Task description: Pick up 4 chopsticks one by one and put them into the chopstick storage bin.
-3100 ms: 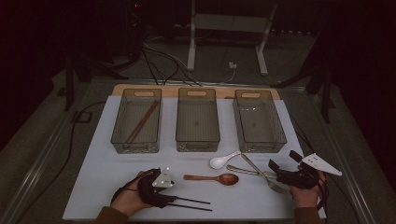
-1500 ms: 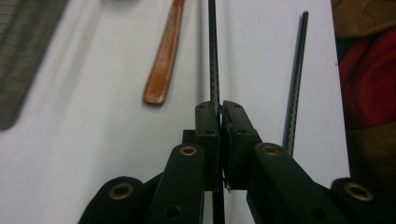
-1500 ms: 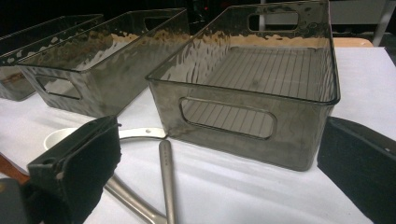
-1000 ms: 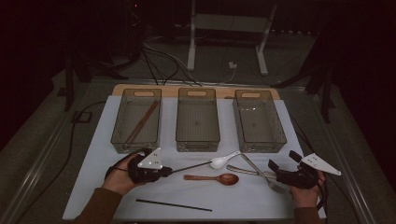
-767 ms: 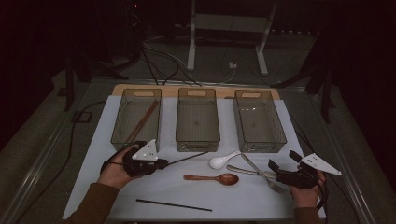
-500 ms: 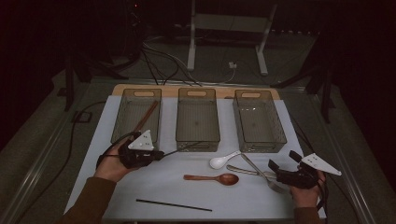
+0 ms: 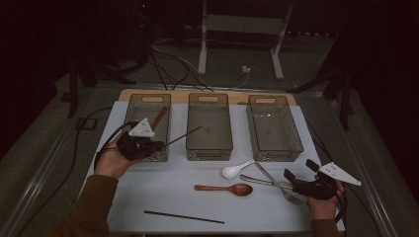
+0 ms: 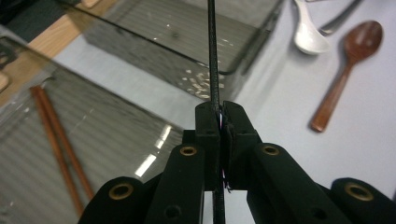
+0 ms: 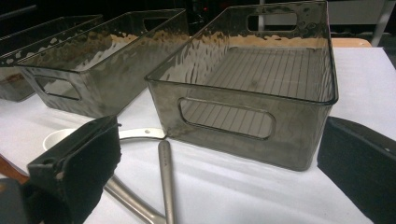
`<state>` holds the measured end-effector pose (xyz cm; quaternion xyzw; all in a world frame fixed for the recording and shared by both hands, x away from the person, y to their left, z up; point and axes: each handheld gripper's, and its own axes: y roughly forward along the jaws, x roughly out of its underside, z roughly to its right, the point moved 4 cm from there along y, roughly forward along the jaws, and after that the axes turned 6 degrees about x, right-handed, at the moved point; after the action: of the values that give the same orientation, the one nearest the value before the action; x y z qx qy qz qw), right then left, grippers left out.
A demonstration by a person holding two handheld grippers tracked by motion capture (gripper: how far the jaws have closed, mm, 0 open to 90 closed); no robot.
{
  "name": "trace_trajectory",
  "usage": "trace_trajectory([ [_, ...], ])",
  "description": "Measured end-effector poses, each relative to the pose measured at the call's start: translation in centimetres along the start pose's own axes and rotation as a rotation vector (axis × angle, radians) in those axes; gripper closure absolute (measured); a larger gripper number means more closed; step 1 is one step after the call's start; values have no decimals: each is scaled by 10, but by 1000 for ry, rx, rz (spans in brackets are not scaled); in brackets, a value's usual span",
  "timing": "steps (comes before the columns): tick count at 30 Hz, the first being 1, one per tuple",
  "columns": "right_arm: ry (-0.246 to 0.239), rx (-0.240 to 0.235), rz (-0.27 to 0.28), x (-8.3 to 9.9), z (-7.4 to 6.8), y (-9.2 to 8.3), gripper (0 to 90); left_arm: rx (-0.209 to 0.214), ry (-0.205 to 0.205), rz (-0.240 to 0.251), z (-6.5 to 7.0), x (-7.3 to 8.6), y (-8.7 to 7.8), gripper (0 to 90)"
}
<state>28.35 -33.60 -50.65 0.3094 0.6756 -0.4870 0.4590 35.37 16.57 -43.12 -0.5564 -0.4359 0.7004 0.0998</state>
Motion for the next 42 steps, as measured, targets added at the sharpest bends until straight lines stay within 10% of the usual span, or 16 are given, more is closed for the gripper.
trace_trajectory([
  [28,2,1,1,0,0,0,0,-307,-287,91,-73,5,-15,877],
  [42,4,-1,4,-1,1,-1,0,-351,-363,87,-88,13,-5,876],
])
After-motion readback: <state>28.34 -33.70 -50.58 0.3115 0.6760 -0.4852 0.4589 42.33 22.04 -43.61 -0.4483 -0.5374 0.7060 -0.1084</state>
